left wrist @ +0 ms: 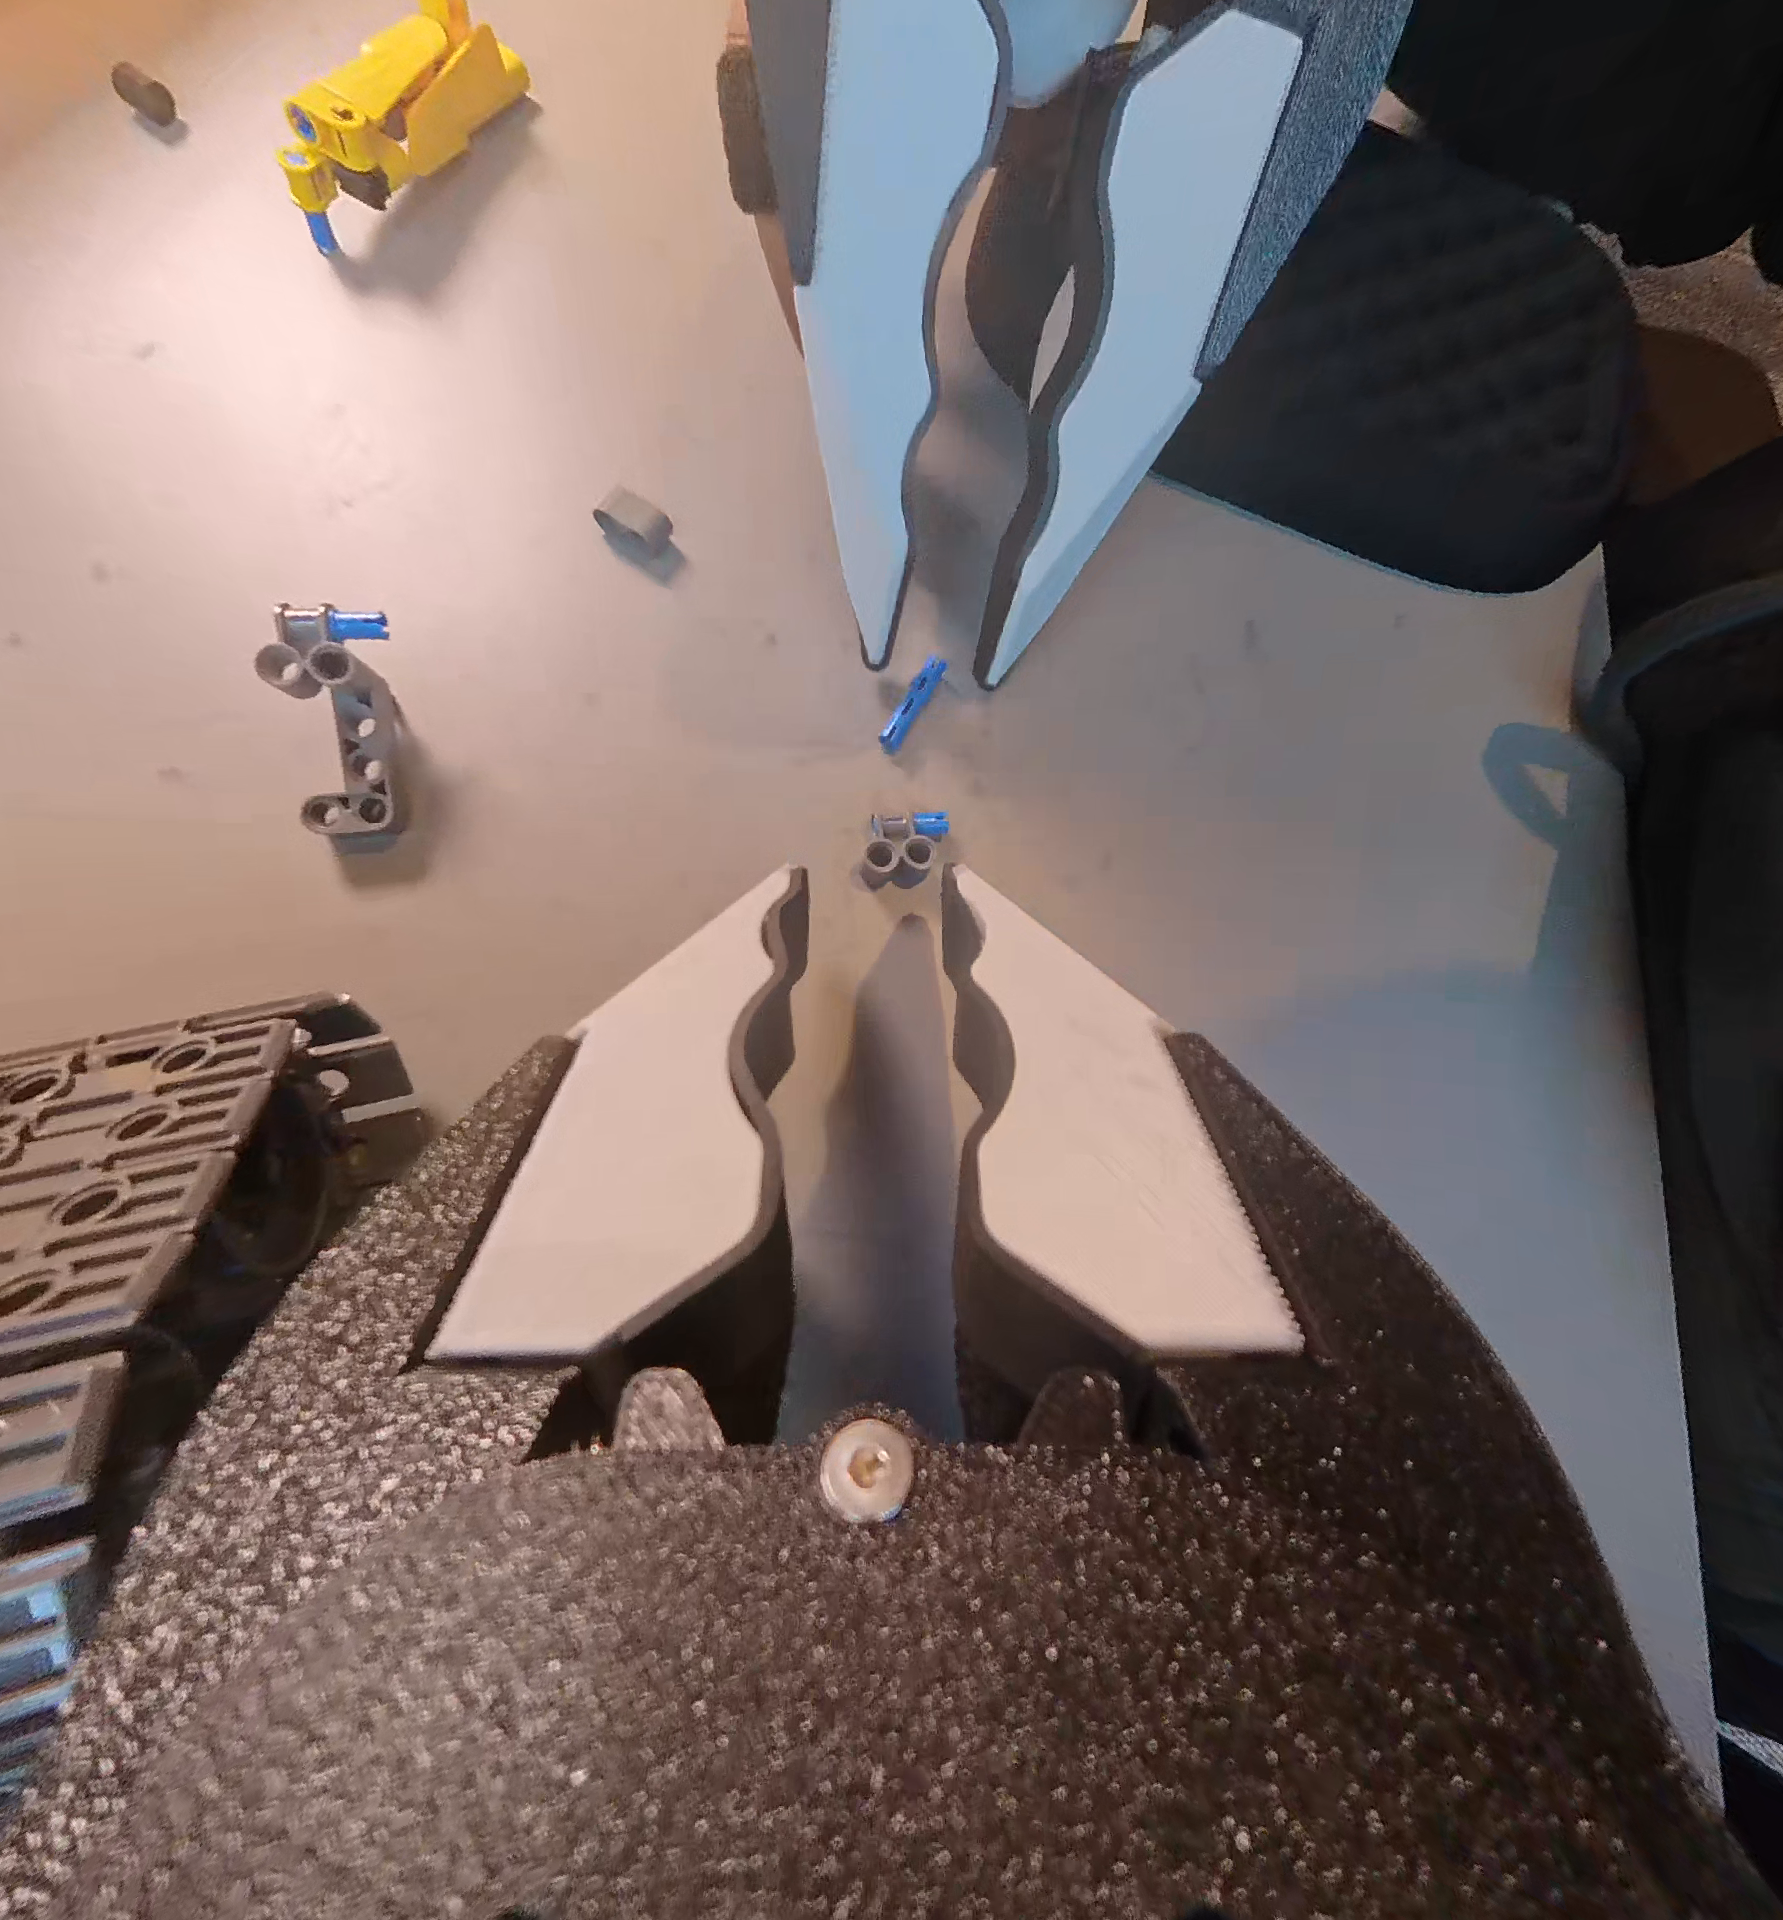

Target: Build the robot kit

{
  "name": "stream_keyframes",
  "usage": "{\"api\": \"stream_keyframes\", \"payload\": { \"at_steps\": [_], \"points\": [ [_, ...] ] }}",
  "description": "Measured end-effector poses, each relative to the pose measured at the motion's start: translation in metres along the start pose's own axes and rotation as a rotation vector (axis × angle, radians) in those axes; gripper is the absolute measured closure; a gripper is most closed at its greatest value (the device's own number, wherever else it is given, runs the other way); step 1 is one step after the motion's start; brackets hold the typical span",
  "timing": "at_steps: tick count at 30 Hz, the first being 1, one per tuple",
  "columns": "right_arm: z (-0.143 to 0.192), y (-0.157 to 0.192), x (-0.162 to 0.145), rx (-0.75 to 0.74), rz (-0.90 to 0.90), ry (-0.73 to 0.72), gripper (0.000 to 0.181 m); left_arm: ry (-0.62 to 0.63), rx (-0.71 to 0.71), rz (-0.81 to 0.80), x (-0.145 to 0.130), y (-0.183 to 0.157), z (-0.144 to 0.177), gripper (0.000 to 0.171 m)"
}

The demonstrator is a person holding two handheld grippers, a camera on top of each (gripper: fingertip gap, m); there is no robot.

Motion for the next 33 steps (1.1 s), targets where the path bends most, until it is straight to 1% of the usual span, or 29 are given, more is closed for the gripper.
{"api": "stream_keyframes", "payload": {
  "at_steps": [7, 10, 12, 17, 18, 20, 25, 30, 33],
  "points": [
    [-0.002, 0.002, 0.001, 0.046, -0.026, -0.015, 0.176, -0.025, 0.026, -0.013, 0.003, 0.001, 0.003, 0.151],
    [-0.002, 0.000, 0.001, 0.026, -0.020, -0.017, 0.177, -0.042, 0.066, -0.051, 0.008, -0.001, 0.004, 0.153],
    [0.000, -0.001, 0.004, 0.020, -0.021, -0.043, 0.177, -0.055, 0.075, -0.091, 0.012, -0.006, 0.003, 0.153],
    [0.007, 0.000, 0.017, 0.010, -0.012, -0.126, 0.177, -0.021, 0.110, -0.185, 0.015, -0.015, -0.005, 0.154],
    [0.009, 0.001, 0.019, 0.012, -0.009, -0.137, 0.177, -0.021, 0.118, -0.195, 0.015, -0.016, -0.006, 0.157],
    [0.010, 0.003, 0.021, 0.011, 0.004, -0.157, 0.177, -0.022, 0.117, -0.211, 0.017, -0.019, -0.008, 0.168],
    [0.017, 0.004, 0.027, 0.009, 0.016, -0.207, 0.177, -0.011, 0.122, -0.218, 0.016, -0.019, -0.010, 0.168],
    [0.024, 0.002, 0.030, -0.004, 0.015, -0.250, 0.177, -0.052, 0.122, -0.208, 0.020, -0.017, -0.004, 0.168],
    [0.030, 0.000, 0.034, -0.023, 0.020, -0.314, 0.176, -0.105, 0.122, -0.200, 0.025, -0.016, 0.002, 0.168]
  ]
}}
Point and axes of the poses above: each gripper's, where its closed fingertips meet, z back along the fingers, x out of its top, y = z × x across the jaws, the point moved 3 cm from there along z, back along the fingers, and after that the axes turned 13 degrees about y, right-handed, at the moved point
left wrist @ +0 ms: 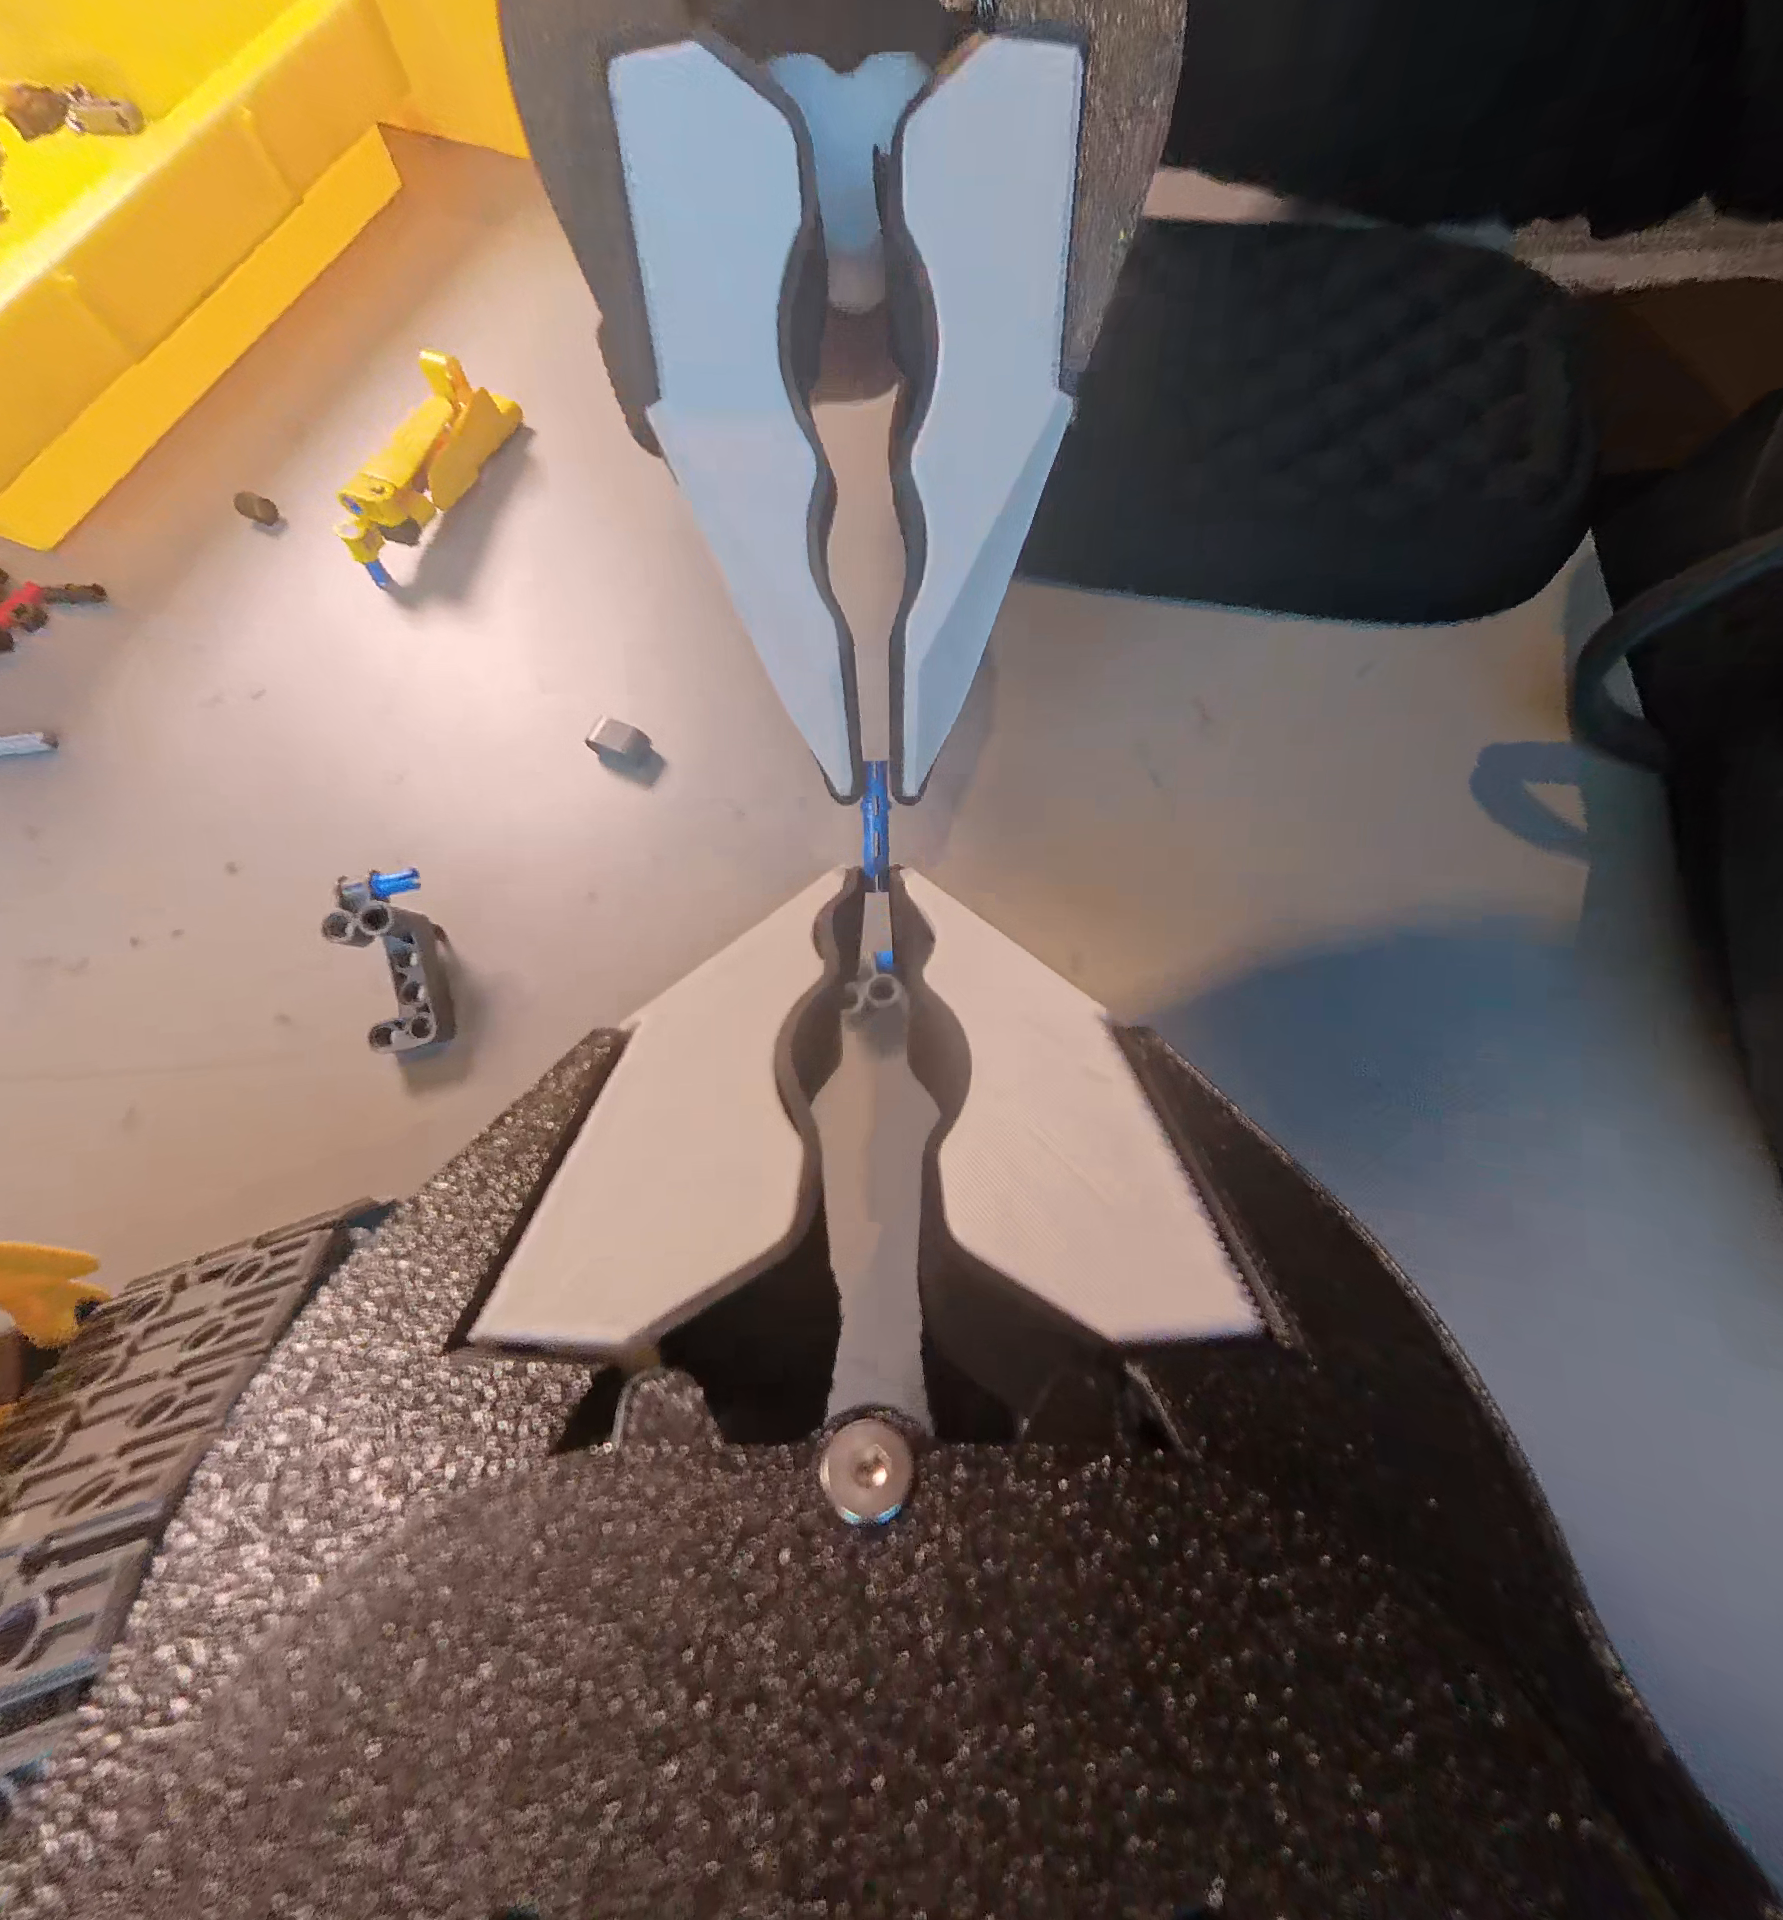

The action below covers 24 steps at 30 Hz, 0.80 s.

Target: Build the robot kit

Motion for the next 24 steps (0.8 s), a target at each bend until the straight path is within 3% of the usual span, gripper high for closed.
{"api": "stream_keyframes", "payload": {
  "at_steps": [14, 24],
  "points": [
    [0.014, -0.010, 0.013, -0.077, 0.007, -0.136, 0.169, -0.150, 0.021, 0.056, 0.011, 0.014, 0.022, 0.168],
    [0.028, -0.016, 0.004, -0.109, 0.035, -0.108, 0.177, -0.171, 0.024, 0.074, 0.019, 0.017, 0.020, 0.170]
  ]
}}
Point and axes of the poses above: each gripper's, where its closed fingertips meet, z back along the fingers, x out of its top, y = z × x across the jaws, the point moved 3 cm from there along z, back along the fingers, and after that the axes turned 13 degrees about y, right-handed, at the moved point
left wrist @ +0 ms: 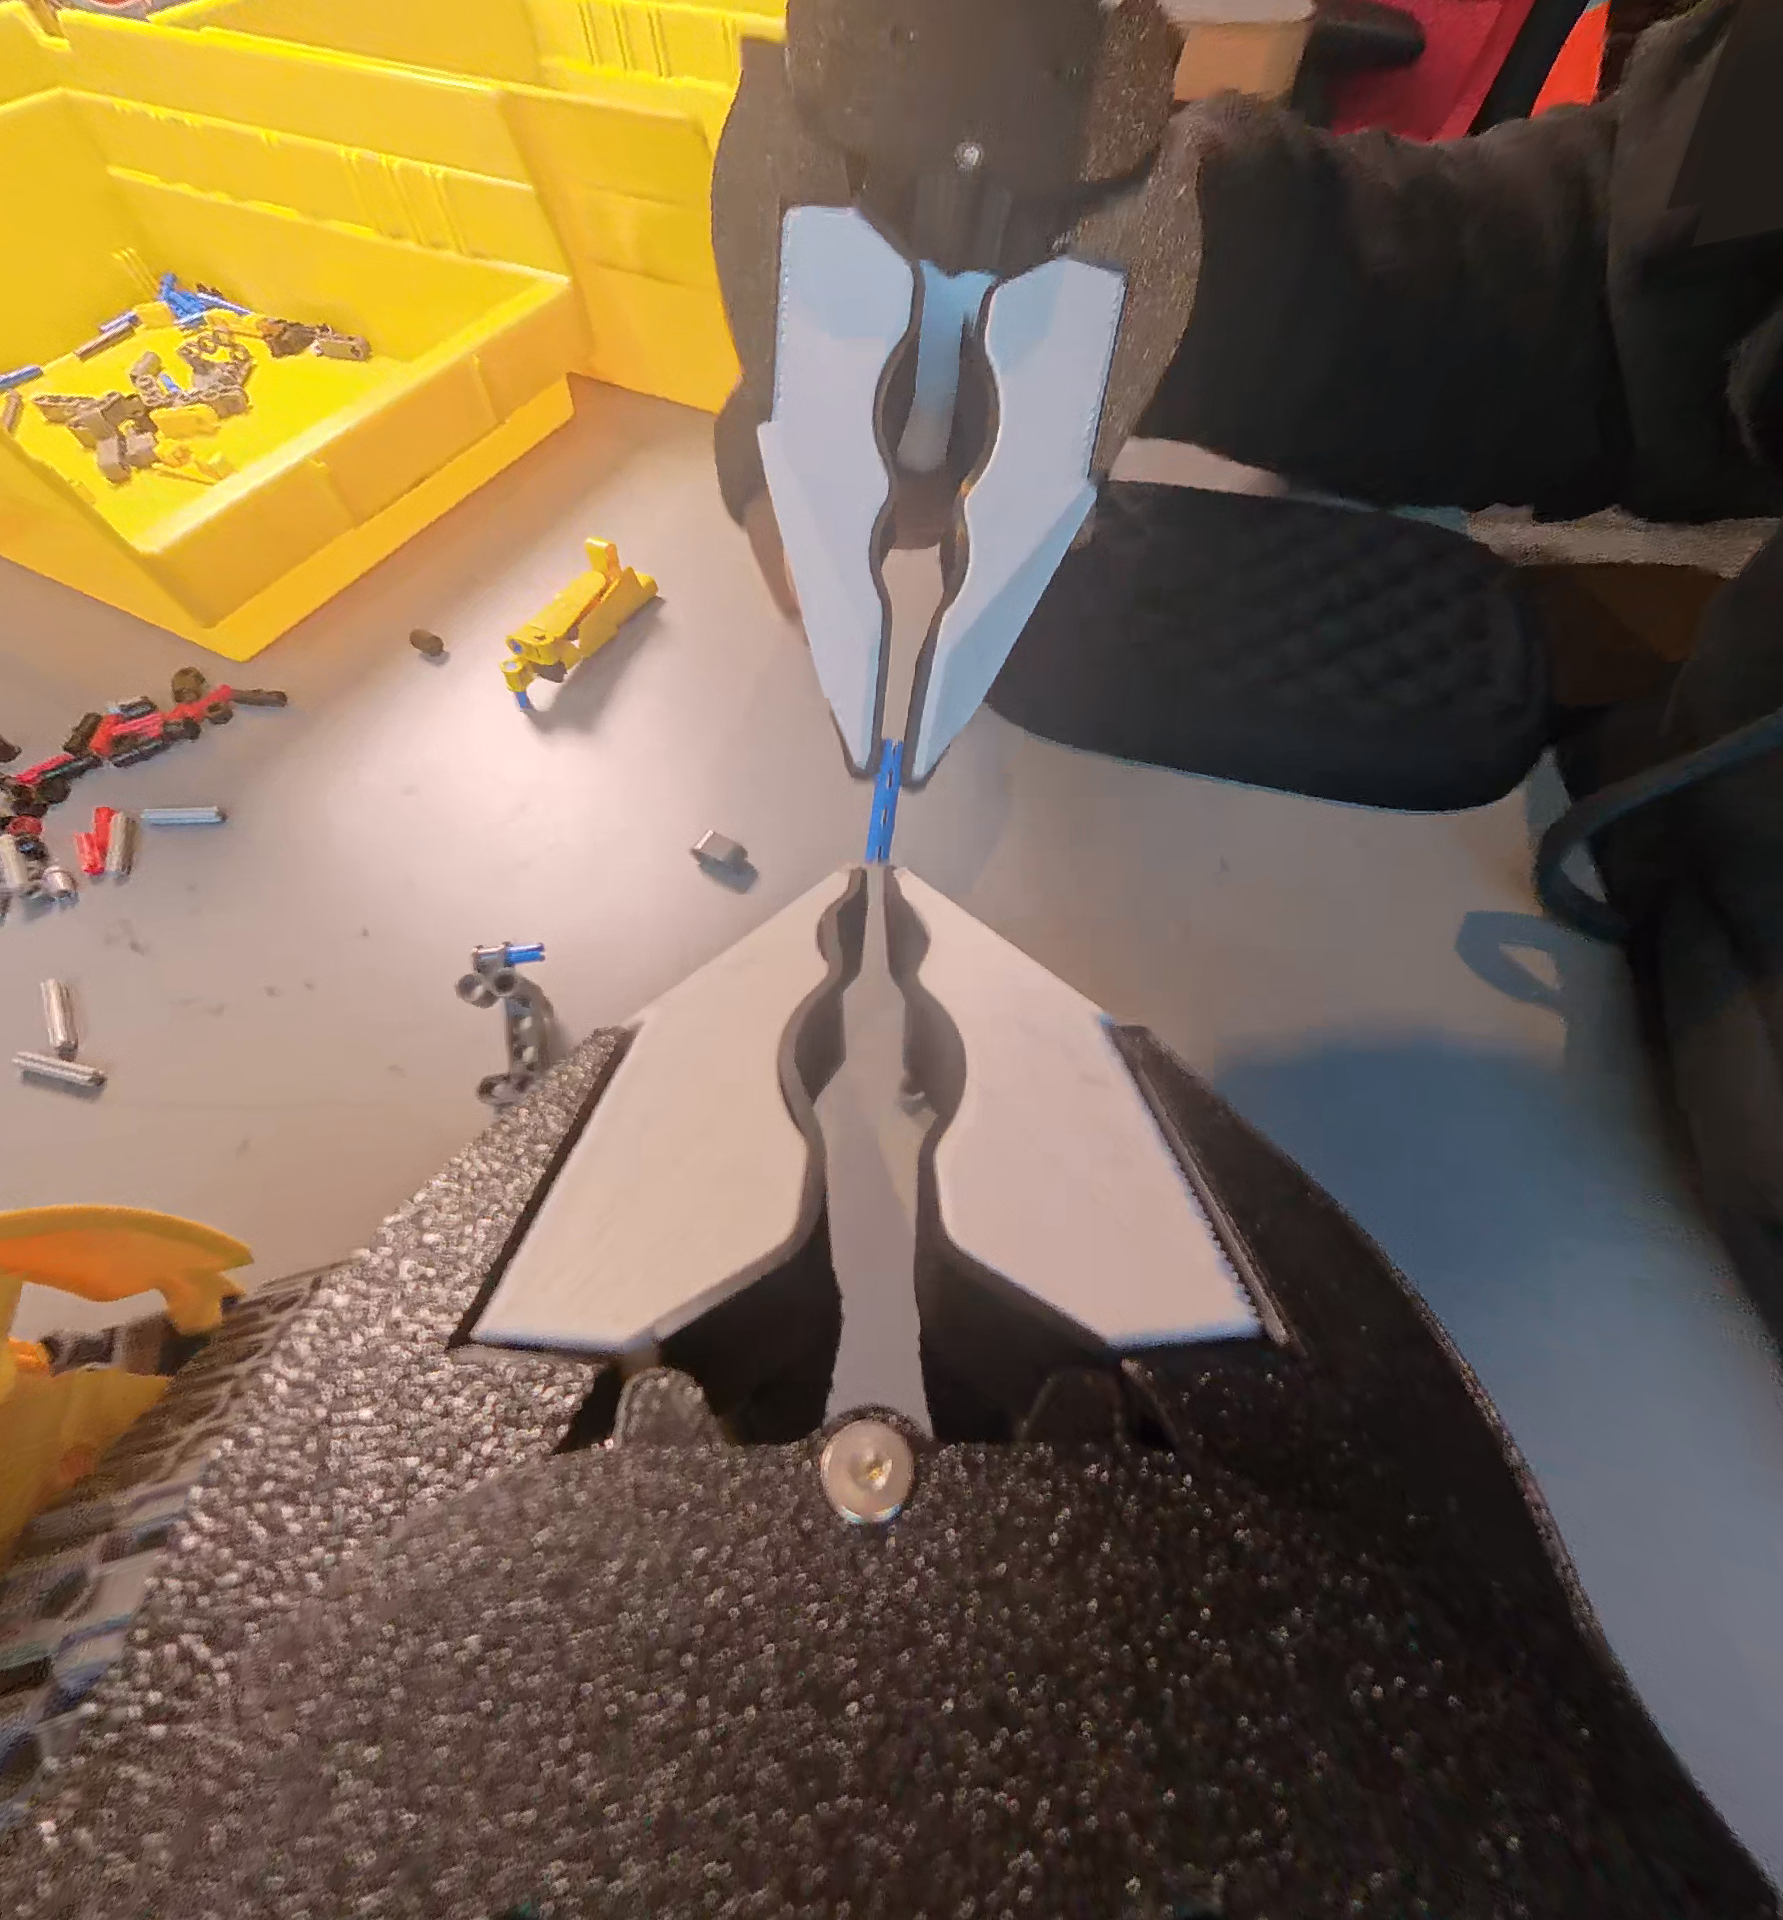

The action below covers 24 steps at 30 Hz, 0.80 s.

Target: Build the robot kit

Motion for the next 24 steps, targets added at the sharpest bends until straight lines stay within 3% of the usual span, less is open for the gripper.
{"api": "stream_keyframes", "payload": {
  "at_steps": [5, 12, 17, 19, 24],
  "points": [
    [0.037, -0.033, -0.046, -0.121, -0.104, 0.050, 0.177, 0.159, 0.074, -0.026, 0.000, 0.019, -0.027, 0.157],
    [0.038, -0.026, -0.070, -0.140, -0.095, 0.064, 0.177, 0.376, 0.081, -0.051, -0.002, 0.043, -0.077, 0.145],
    [0.038, -0.023, -0.076, -0.124, -0.122, 0.043, 0.177, 0.398, 0.043, -0.064, -0.004, 0.044, -0.086, 0.147],
    [0.037, -0.022, -0.077, -0.131, -0.125, 0.045, 0.177, 0.392, 0.010, -0.056, -0.005, 0.040, -0.087, 0.156],
    [0.042, -0.022, -0.067, -0.142, -0.137, -0.008, 0.177, 0.336, -0.056, 0.000, -0.007, 0.030, -0.080, 0.157]
  ]
}}
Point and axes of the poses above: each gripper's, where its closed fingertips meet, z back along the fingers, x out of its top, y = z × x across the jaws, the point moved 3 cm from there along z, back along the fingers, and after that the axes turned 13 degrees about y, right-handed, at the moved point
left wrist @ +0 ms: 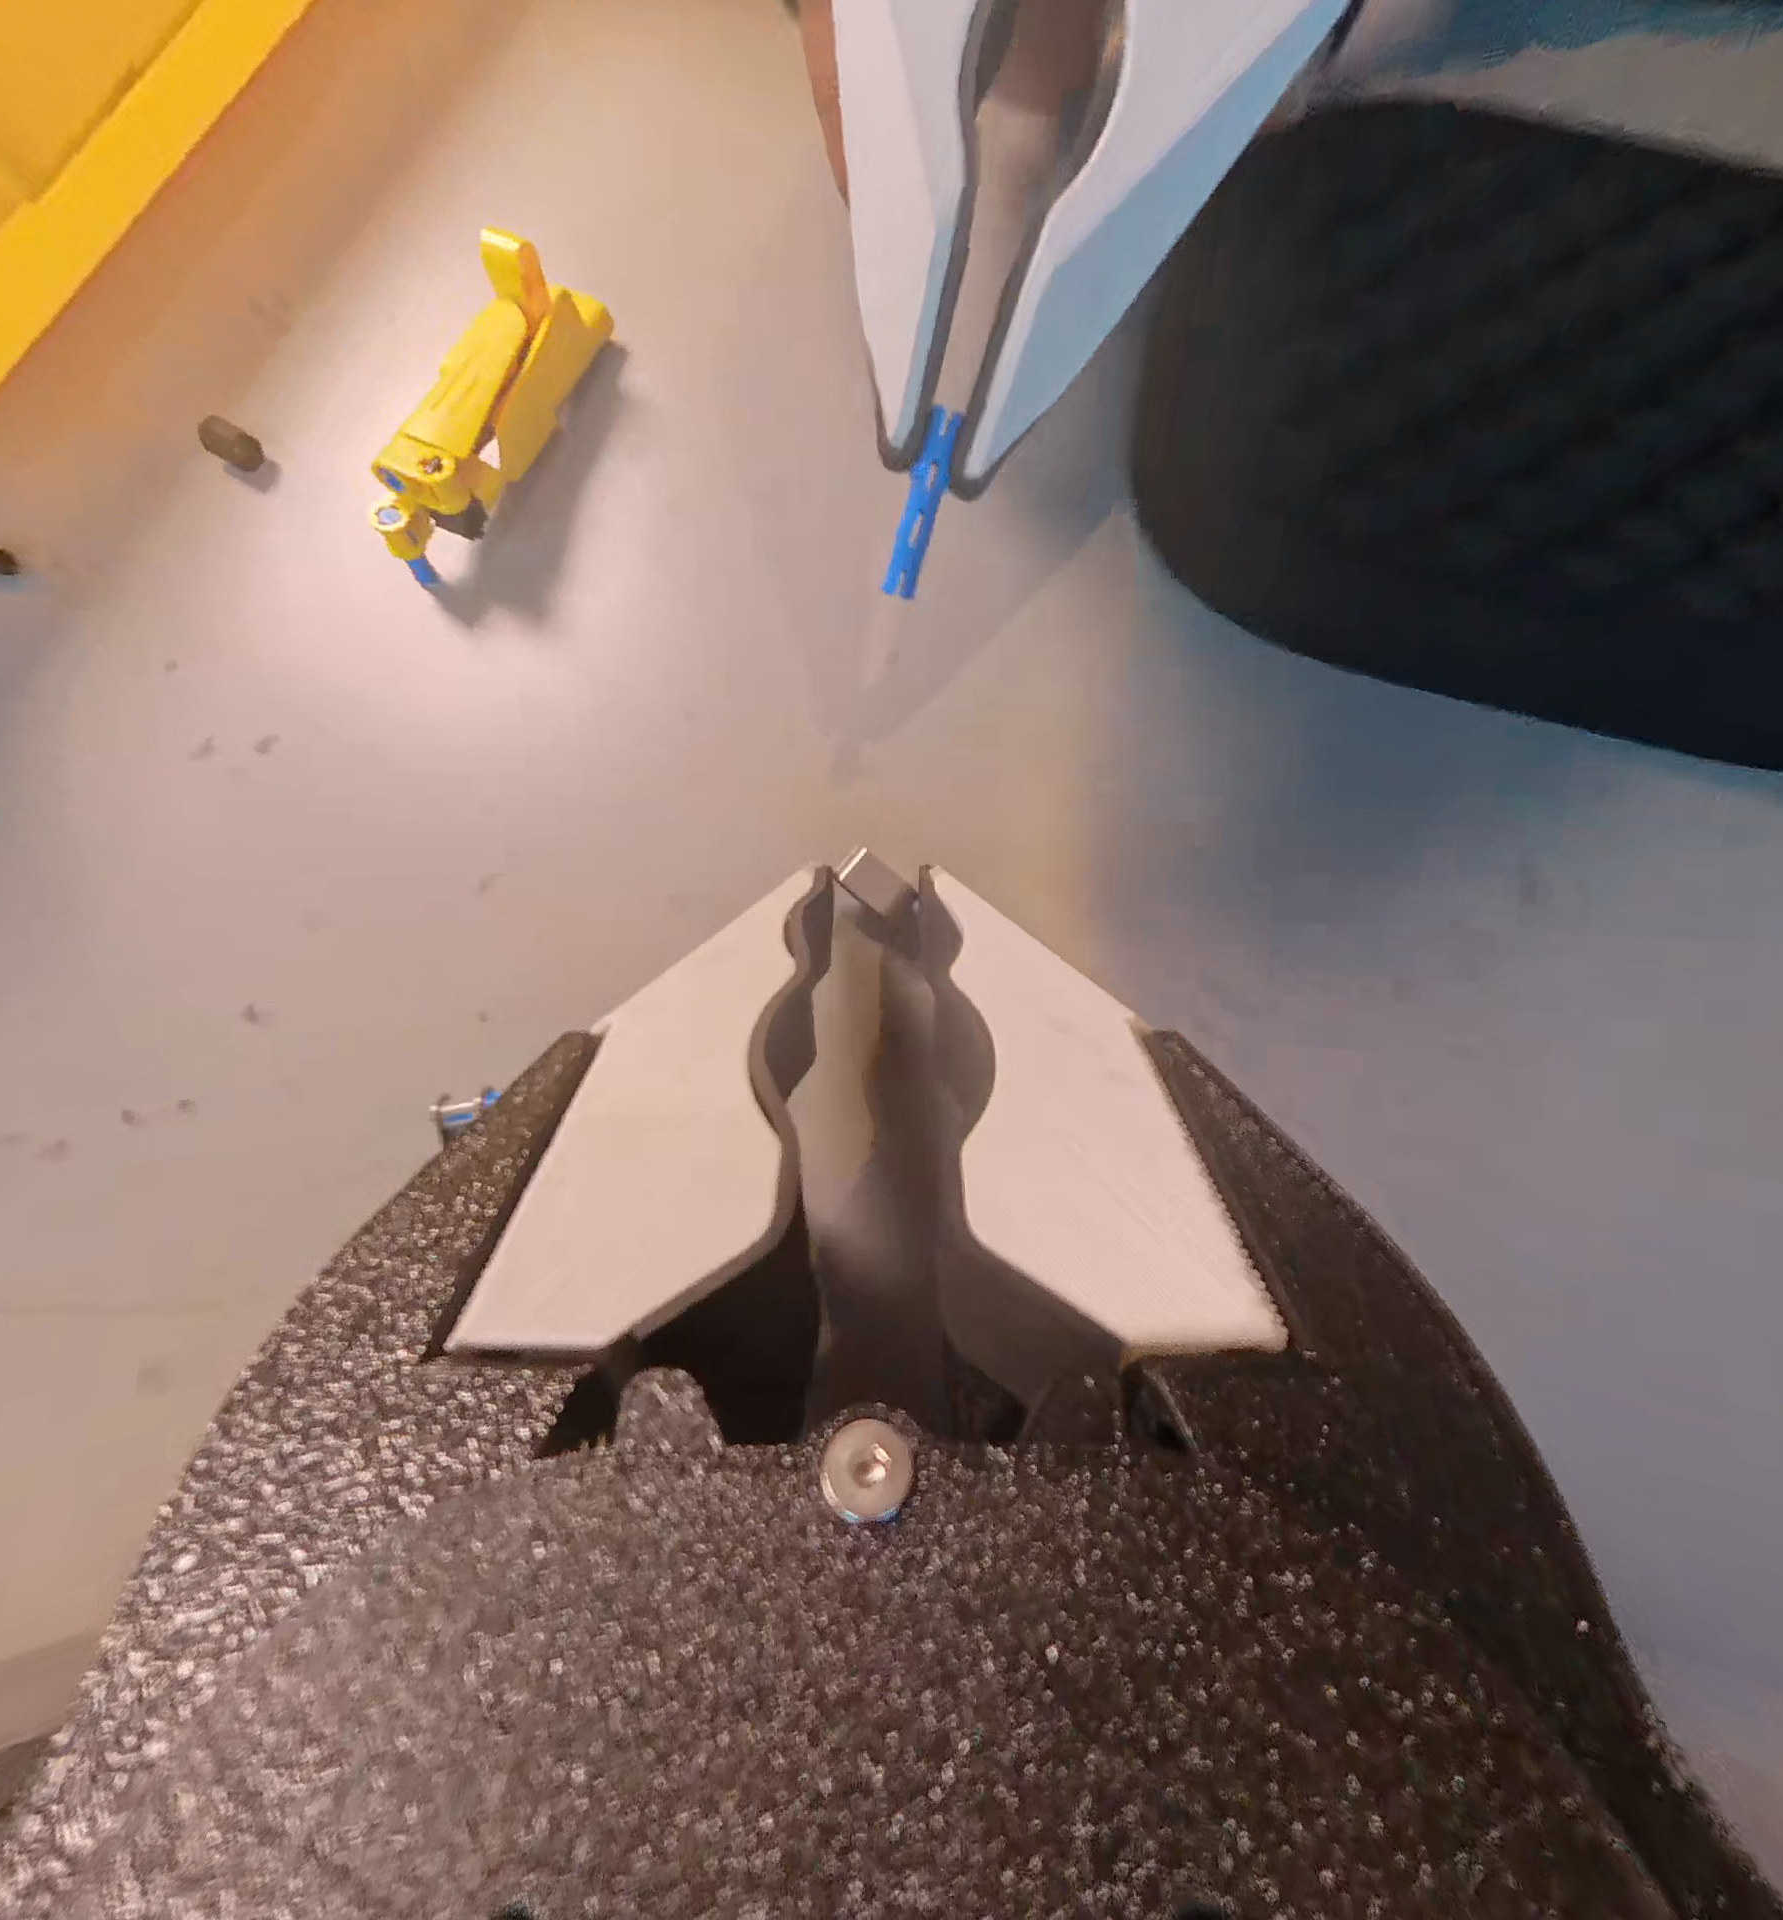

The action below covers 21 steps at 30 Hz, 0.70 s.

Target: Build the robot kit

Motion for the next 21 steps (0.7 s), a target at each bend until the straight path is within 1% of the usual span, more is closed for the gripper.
{"api": "stream_keyframes", "payload": {
  "at_steps": [2, 6, 10, 14, 18, 21],
  "points": [
    [0.006, -0.001, 0.007, -0.001, -0.014, -0.053, 0.177, -0.130, -0.099, 0.027, 0.008, -0.013, 0.014, 0.157],
    [0.013, 0.000, 0.017, 0.031, -0.047, -0.132, 0.177, -0.449, -0.313, 0.068, 0.028, -0.033, 0.056, 0.157],
    [0.008, 0.003, 0.014, 0.043, -0.044, -0.117, 0.177, -0.640, -0.453, 0.090, 0.035, -0.040, 0.086, 0.157],
    [0.003, 0.008, 0.016, 0.059, -0.036, -0.125, 0.176, -0.724, -0.513, 0.097, 0.037, -0.041, 0.100, 0.157],
    [0.004, 0.010, 0.019, 0.056, -0.029, -0.150, 0.177, -0.748, -0.531, 0.101, 0.036, -0.041, 0.104, 0.157],
    [0.004, 0.010, 0.021, 0.056, -0.031, -0.167, 0.177, -0.741, -0.519, 0.101, 0.035, -0.040, 0.103, 0.157]
  ]
}}
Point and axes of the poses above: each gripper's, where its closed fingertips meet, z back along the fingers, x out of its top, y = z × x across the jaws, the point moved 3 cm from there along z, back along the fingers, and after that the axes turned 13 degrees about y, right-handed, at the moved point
